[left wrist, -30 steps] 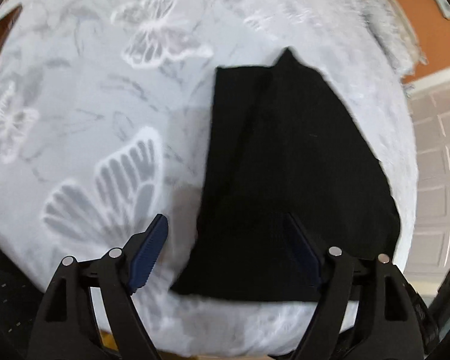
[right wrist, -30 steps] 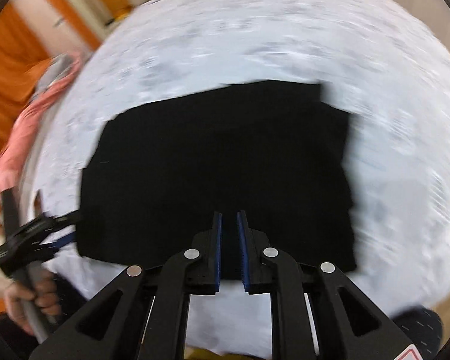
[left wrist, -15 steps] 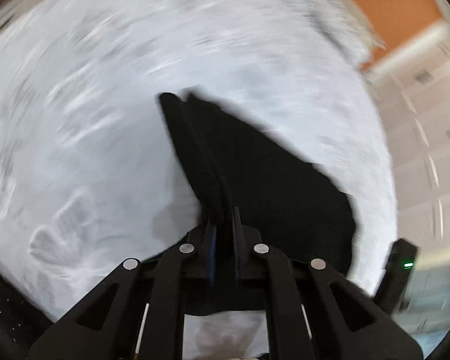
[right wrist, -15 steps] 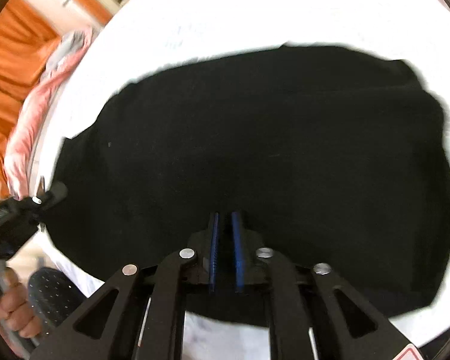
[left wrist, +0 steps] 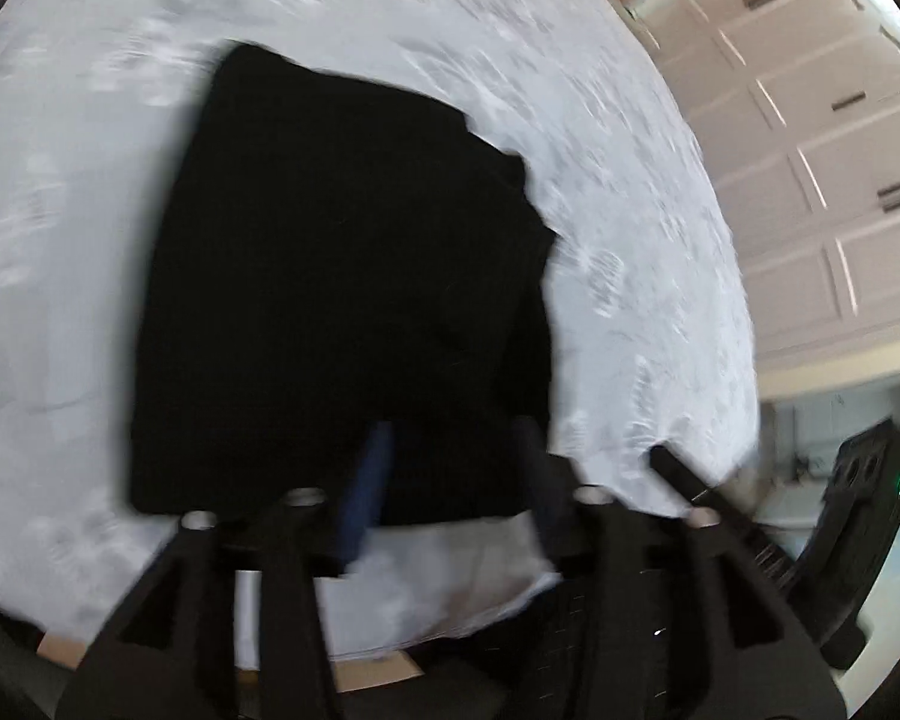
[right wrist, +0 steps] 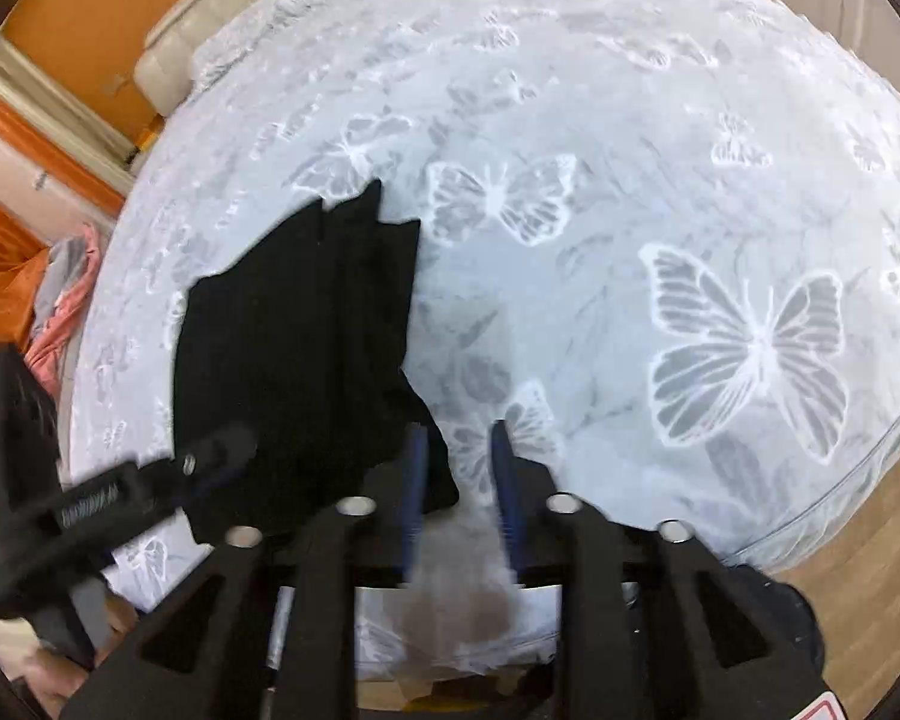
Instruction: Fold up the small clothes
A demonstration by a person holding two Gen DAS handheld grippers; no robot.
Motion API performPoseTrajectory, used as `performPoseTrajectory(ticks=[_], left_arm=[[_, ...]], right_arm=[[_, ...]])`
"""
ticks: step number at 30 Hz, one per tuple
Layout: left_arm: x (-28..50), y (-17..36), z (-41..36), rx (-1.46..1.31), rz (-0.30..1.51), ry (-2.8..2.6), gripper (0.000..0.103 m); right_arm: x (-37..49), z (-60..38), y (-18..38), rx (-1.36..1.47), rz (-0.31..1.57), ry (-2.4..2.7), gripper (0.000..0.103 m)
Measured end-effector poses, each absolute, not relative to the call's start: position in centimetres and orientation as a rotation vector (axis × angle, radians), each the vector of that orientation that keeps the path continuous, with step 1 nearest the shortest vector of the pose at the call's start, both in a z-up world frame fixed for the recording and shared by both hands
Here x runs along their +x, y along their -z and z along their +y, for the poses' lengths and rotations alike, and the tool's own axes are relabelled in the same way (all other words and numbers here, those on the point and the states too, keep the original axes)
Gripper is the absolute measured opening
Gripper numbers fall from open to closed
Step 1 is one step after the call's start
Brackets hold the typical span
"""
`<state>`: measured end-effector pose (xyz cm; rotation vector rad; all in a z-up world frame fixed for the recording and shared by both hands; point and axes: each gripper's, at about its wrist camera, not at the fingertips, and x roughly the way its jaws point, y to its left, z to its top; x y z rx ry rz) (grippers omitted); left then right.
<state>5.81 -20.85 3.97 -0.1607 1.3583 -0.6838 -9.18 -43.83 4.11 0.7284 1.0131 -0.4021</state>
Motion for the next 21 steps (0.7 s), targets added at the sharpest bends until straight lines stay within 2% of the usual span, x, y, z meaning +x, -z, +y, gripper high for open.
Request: performPoseTrajectory(ticks=[2,3,5,8,10,11,12,13,18,21], left_arm=[[5.4,-4.8,-17.9,-0.121,1.295,0.613,0.062],[5.5,-4.8,-16.4,-0.108,1.283,0.577,0.065],[6.8,-3.5,-14.7,-0.094,1.309,0.494,0.065],[7.9,-0.9,-12.4,-0.109,1.390,0.424,0.065],[8.4,-0.2,-12.3,-0.096,1.402,0.410,0.065],[8.3,0.2,-12.4,-0.095,1.410,0.409,0.065],[8.4,0.5,-12.7,-0.094,1.418,0.404,0.065],[8.5,0.5,-12.8,-0.091,1.420,0.399,0.065],[7.6,-0.9,-13.8,-0.081,1.381,0.451,0.065],[7.1,0.1,-15.3,-0.013,1.400,0.462,0.065]], right_arm=[[-8.5,-41.9,-4.0,0.733,0.995,0.360,0.048],[-7.7,-41.3,-4.2,0.745,0.991,0.330,0.049],[-5.5,-40.2,-3.7,0.779,0.985,0.270,0.052],[-1.4,-37.8,-2.4,0.804,1.004,0.220,0.064],[0.7,-36.7,-0.7,0.802,1.079,0.225,0.064],[1.5,-36.2,0.1,0.794,1.106,0.236,0.055],[2.4,-35.6,0.8,0.771,1.142,0.238,0.020],[3.1,-35.0,0.8,0.731,1.169,0.229,0.013],[1.2,-34.5,-8.0,0.591,0.941,0.184,0.011],[0.4,-36.0,-5.5,0.522,1.020,0.288,0.012]])
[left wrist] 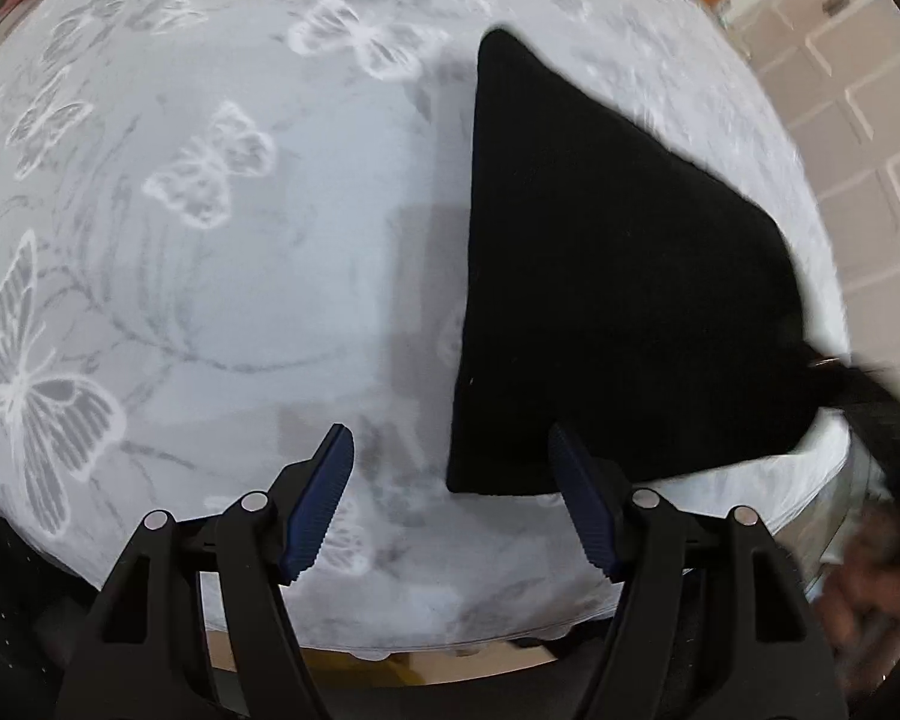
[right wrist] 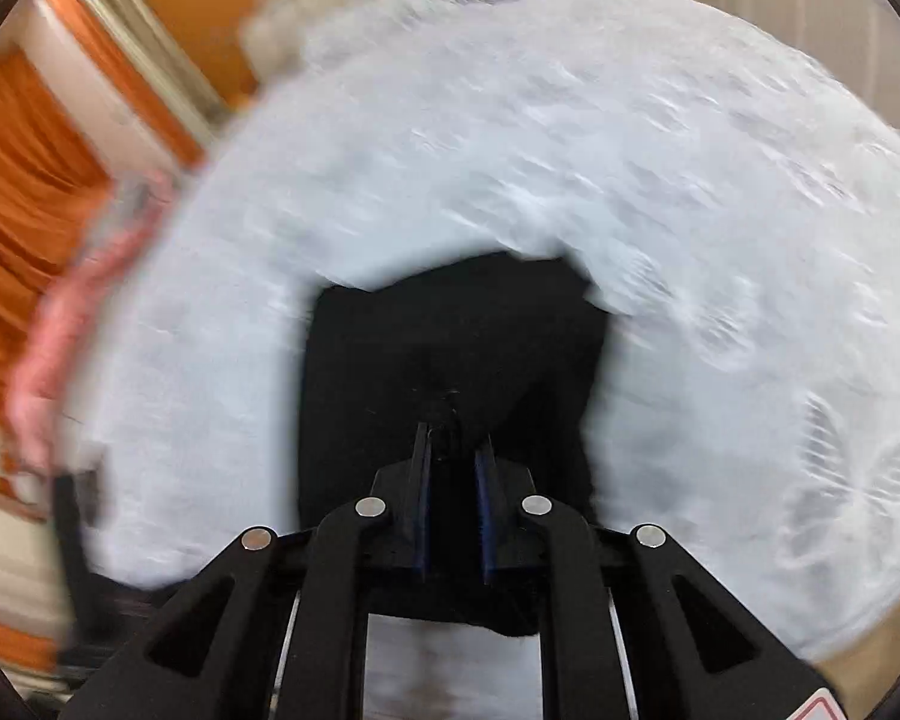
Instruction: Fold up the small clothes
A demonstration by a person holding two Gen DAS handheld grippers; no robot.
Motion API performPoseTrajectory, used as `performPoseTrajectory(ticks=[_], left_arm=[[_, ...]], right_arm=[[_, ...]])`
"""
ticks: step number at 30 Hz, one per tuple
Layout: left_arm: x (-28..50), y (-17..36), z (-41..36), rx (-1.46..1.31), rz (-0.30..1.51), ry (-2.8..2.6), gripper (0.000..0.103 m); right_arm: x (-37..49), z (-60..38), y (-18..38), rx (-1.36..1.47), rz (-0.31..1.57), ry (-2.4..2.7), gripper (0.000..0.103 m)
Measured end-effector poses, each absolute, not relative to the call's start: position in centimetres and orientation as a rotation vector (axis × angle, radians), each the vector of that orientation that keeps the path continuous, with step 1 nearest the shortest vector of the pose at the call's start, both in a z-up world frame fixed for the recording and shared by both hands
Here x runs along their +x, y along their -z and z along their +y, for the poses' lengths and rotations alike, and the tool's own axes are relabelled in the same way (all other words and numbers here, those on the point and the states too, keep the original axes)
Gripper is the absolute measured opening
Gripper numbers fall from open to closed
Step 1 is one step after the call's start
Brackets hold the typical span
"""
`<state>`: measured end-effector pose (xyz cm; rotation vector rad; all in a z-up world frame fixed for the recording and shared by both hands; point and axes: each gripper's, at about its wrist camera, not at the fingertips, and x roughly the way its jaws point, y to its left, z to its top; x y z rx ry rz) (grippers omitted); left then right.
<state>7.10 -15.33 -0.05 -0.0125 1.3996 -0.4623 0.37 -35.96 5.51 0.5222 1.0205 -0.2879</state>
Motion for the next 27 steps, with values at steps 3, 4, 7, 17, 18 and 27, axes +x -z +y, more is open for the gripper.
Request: performPoseTrajectory(ticks=[3,4,7,17,18,27], left_arm=[[7.0,1.3,-16.6,0.055,1.418,0.439,0.066],[6.9,1.0,-17.0,0.077,1.400,0.433,0.065],[6.7,-0.3,-18.0,0.147,1.350,0.435,0.065],[6.2,-1.5,-19.0,0.294,1.266,0.373,0.065],[6.4,-1.4,-19.3,0.297,1.267,0.368,0.065],[6.4,-1.1,-19.5,0.338,1.263,0.363,0.065]], right_arm=[[0.3,-36.5,1.7,0.438,1.220,0.341,0.014],[0.3,-36.1,1.2,0.414,1.208,0.344,0.015],[0.0,-35.1,-1.9,0.411,1.148,0.350,0.021],[1.1,-34.8,-5.2,0.411,1.072,0.306,0.021],[1.8,-35.3,-3.7,0.432,1.119,0.299,0.020],[1.7,-36.3,-2.3,0.507,1.135,0.331,0.015]])
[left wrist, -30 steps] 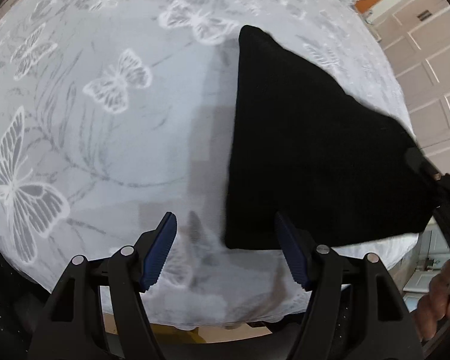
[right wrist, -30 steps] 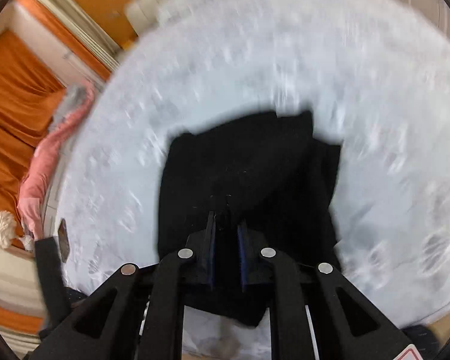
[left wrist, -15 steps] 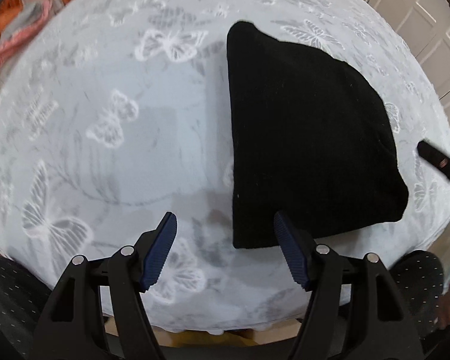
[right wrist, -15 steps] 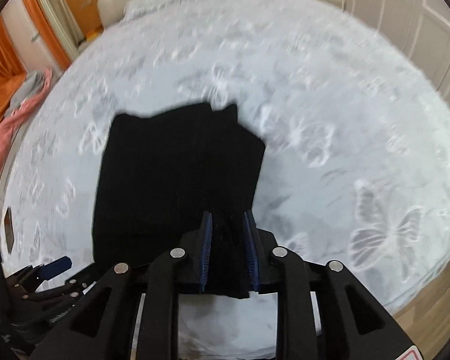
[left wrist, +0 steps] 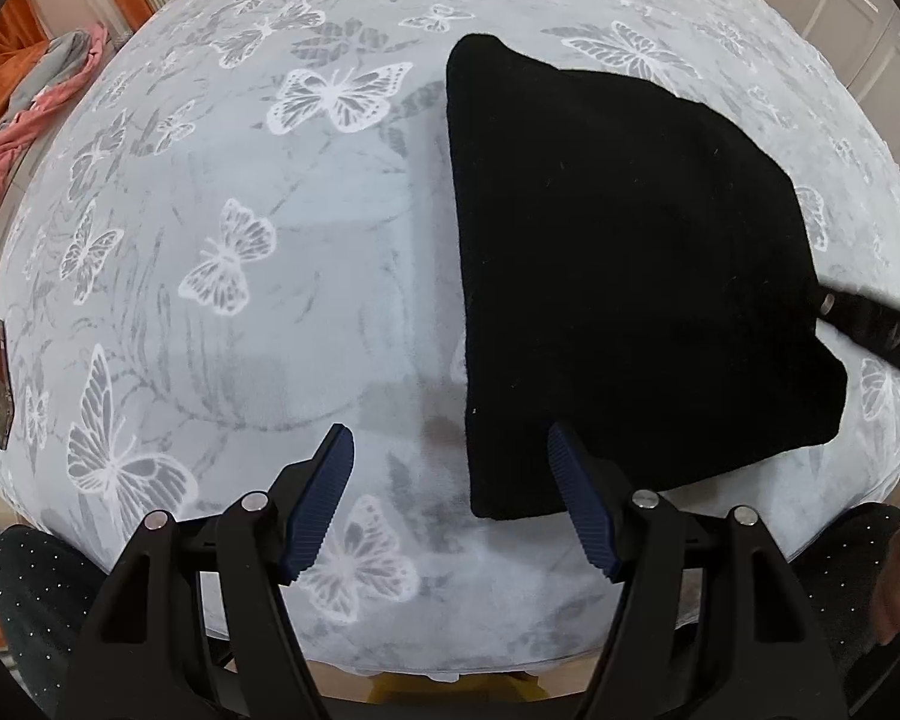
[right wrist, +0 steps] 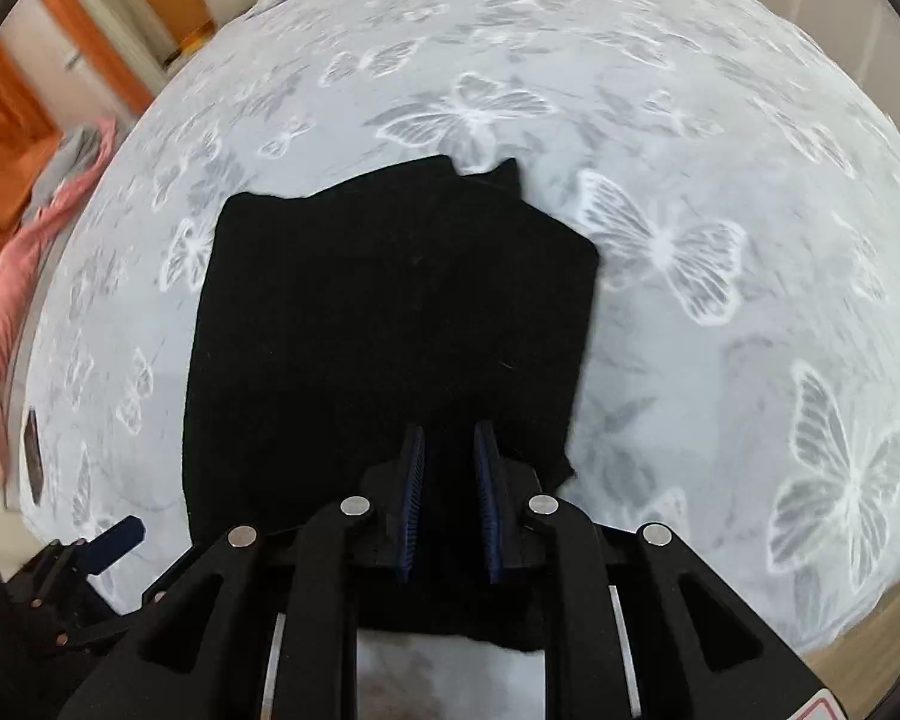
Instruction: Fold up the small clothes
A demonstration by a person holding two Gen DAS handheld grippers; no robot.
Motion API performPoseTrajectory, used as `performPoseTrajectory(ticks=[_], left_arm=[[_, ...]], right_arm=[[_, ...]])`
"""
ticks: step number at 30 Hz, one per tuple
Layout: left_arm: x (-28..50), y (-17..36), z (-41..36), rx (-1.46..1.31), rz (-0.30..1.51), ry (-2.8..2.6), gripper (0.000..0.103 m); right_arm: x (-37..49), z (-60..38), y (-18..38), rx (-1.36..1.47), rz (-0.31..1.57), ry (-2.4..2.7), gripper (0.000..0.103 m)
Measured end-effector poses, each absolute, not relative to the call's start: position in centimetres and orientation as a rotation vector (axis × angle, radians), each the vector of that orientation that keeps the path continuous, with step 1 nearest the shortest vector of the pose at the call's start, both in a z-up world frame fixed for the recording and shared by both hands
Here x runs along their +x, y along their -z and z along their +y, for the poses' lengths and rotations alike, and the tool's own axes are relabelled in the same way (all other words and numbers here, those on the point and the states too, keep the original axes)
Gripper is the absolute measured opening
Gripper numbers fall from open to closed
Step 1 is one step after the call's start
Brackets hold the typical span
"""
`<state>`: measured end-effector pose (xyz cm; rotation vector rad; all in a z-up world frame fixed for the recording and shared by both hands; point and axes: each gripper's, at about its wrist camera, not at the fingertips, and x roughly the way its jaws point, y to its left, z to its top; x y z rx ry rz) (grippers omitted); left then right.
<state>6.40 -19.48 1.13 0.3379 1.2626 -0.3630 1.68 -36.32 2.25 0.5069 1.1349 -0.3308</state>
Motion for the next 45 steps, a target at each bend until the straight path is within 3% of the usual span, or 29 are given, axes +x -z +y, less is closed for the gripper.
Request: performPoseTrajectory(ticks=[3,7,9,14,19,24,35,45], left_arm=[[6.3,-0.7,-19.7,0.348,1.271,0.361,0.065],[6.1,-1.1,-19.6,0.352,1.264,0.361,0.065],[5.9,-1.1,-19.3,0.348,1.261,0.366,0.065],[5.6,0.4,-19.5,0.363,1.282,0.356,0.066],[5.3,-1.0,-19.3,0.360,1.270,0.368,0.065],[5.9,-2.9,-20.1,0.314,1.250,0.410,0.067],[9.1,-2.9,-23.3,0.309,1.247,0.424,0.072],[9.2,-2.0,-20.6,0.233,1.293,0.403,0.078]], right_arm=[[1.8,-36.4,1.4,0.514,1.224,0.332,0.013],[0.8,-35.8,-2.0,0.494,1.159,0.341,0.018],[-1.0,-35.8,-3.2,0.500,1.129,0.356,0.026],[-3.2,-36.2,1.7,0.545,1.252,0.360,0.026],[-3.9,-36.8,-0.9,0.578,1.187,0.371,0.026],[-4.7,-38.3,-3.0,0.579,1.110,0.382,0.045],[-1.0,-39.2,-1.6,0.611,1.117,0.380,0.050],[-0.5,-40.2,-0.7,0.729,1.087,0.334,0.051]])
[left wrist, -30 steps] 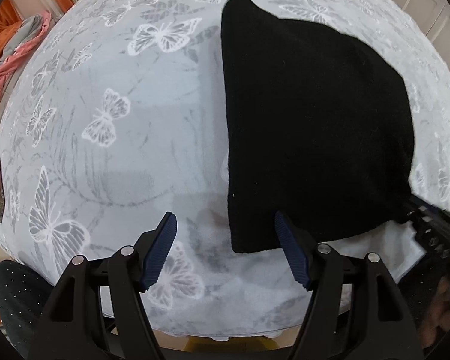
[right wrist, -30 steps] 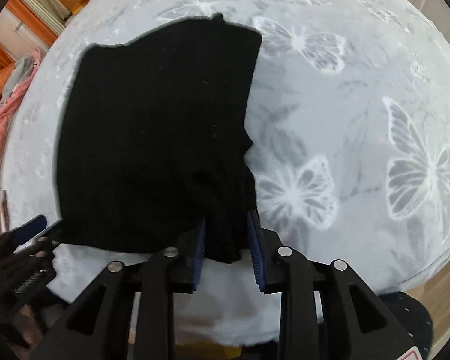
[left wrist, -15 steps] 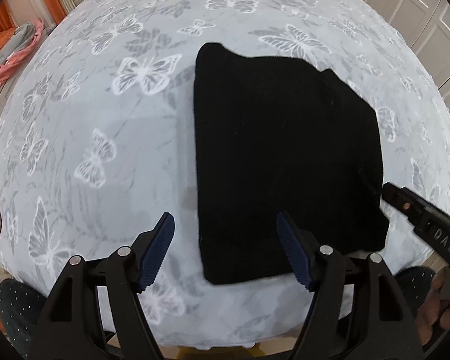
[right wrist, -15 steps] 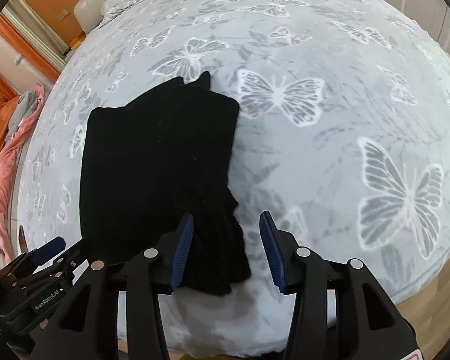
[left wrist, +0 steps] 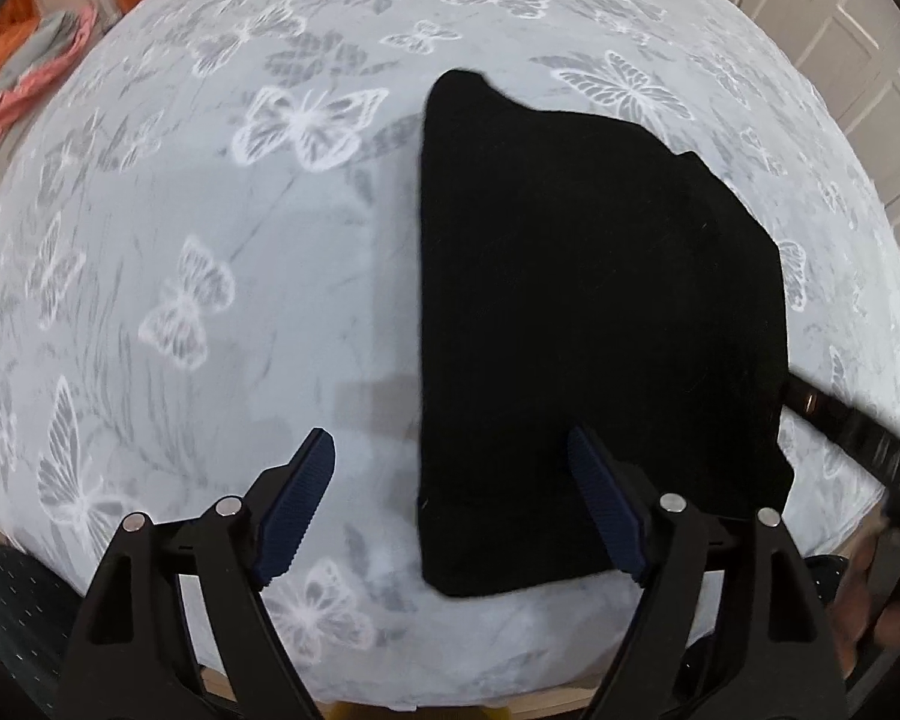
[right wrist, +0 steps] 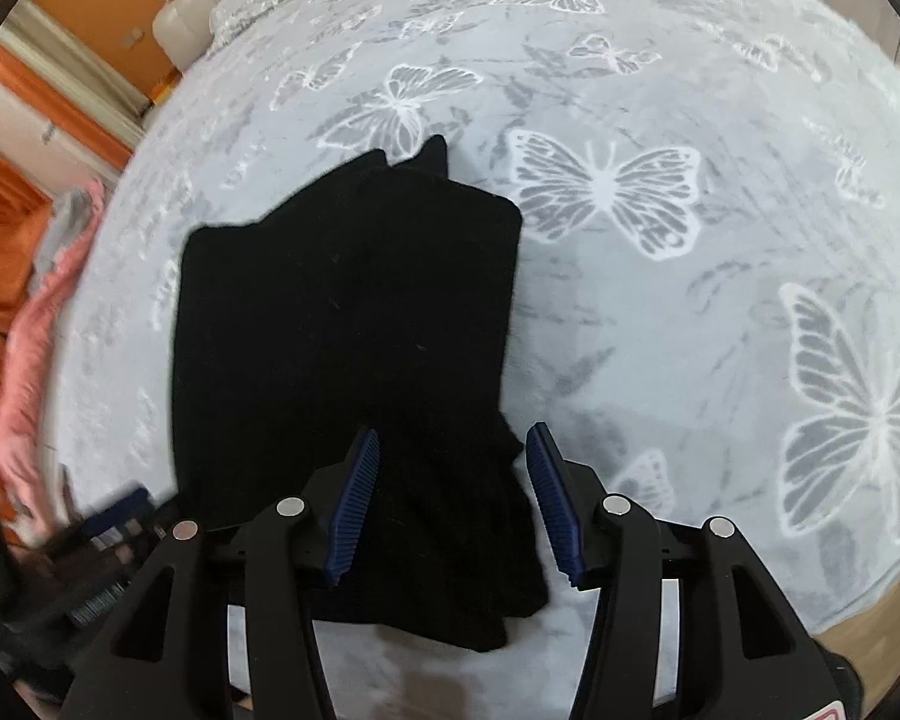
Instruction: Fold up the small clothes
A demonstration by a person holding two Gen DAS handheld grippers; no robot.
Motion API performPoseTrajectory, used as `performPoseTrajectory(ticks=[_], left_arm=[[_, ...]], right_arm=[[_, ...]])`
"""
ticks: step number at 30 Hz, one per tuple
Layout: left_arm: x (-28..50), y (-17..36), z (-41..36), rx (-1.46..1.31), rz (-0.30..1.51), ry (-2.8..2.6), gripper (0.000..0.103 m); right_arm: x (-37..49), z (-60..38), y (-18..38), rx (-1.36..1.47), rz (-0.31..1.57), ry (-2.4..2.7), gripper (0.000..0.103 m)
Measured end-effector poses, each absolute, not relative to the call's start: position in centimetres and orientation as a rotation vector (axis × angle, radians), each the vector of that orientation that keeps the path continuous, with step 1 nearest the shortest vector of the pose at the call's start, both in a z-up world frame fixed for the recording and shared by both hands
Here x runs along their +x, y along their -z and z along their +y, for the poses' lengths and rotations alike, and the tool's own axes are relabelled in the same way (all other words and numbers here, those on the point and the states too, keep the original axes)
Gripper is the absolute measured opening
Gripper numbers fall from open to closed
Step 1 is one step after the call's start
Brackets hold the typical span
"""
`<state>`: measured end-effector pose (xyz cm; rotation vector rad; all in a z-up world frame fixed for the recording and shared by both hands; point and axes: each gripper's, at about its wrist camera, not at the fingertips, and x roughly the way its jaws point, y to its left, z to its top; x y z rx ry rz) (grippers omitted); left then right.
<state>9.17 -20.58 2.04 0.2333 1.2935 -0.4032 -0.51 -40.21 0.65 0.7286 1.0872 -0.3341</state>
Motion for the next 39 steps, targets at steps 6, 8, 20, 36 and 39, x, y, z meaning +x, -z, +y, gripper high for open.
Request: performPoseTrajectory(ticks=[6,8,20,36,39], left_arm=[[8.5,-1.9,-17.5,0.191,1.326,0.354,0.078],[8.5,-2.3,-16.6,0.181,1.323,0.348,0.078],[8.3,-2.5,-17.6,0.139,1.335,0.386,0.085],[11.2,0.5,-25.1,0.180,1.367,0.462,0.089],[11.7,1.0,-25.8,0.175,1.374,0.468,0.091]], right_arm=[[3.3,-40.7,0.5,0.699,1.138,0.295,0.014],[4.2,-39.1,-3.1,0.616,1.073,0.228,0.012],[0.3,-42.0,-0.7,0.711,1.080,0.351,0.019],[-2.2,-40.5,2.6,0.861,1.085,0.313,0.056],[-1.1,-40.6,2.7,0.854,1.089,0.303,0.061]])
